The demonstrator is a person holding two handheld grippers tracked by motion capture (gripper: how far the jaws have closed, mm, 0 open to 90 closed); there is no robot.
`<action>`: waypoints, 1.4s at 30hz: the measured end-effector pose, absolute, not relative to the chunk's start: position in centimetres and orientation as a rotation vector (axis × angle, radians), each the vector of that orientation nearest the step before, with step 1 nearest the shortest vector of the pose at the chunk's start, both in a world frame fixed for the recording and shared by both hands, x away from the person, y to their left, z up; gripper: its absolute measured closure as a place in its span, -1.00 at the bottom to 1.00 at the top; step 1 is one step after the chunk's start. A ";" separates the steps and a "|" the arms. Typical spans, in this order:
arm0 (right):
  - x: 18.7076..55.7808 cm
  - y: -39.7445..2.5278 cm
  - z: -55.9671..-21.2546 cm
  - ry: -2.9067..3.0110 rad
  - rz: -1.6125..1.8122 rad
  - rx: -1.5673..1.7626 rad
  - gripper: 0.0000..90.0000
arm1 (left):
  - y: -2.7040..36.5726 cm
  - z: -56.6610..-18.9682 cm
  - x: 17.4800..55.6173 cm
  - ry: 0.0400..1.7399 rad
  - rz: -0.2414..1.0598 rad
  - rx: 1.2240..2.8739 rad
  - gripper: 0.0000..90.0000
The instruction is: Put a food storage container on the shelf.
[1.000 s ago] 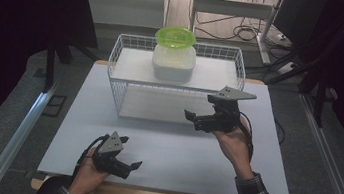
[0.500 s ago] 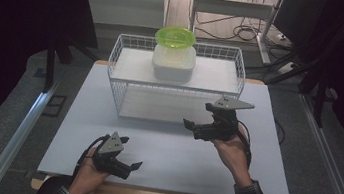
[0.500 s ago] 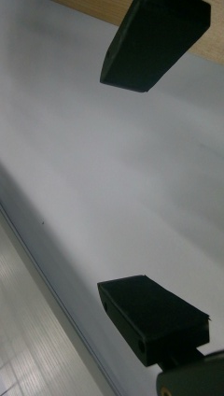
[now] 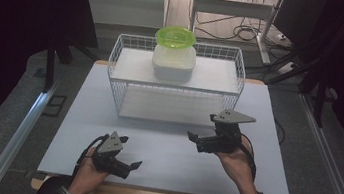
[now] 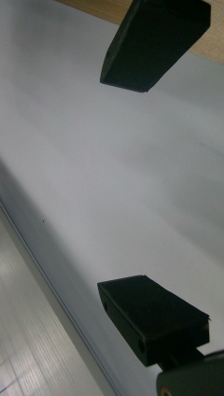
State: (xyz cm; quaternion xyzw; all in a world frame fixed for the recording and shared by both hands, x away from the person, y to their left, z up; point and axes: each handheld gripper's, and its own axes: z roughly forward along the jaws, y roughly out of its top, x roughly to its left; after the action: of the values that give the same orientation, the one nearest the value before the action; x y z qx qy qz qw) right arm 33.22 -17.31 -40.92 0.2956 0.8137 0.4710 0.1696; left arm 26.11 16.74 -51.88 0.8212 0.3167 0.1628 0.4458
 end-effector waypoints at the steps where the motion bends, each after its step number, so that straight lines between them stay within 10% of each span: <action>1: 33.1 -17.4 -41.0 2.309 1.334 0.847 -0.95 | 16.8 -51.9 26.1 0.783 0.404 2.038 -0.92; 42: 30.9 -24.2 -47.4 2.246 1.238 1.042 -0.97 | 16.8 -52.1 26.3 0.798 0.399 2.036 -0.92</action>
State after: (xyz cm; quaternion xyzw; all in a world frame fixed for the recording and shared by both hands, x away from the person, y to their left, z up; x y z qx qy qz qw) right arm 30.87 -24.22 -47.44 0.3701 0.7972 0.4393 0.1858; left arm 26.26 16.79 -52.09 0.8209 0.3220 0.1611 0.4432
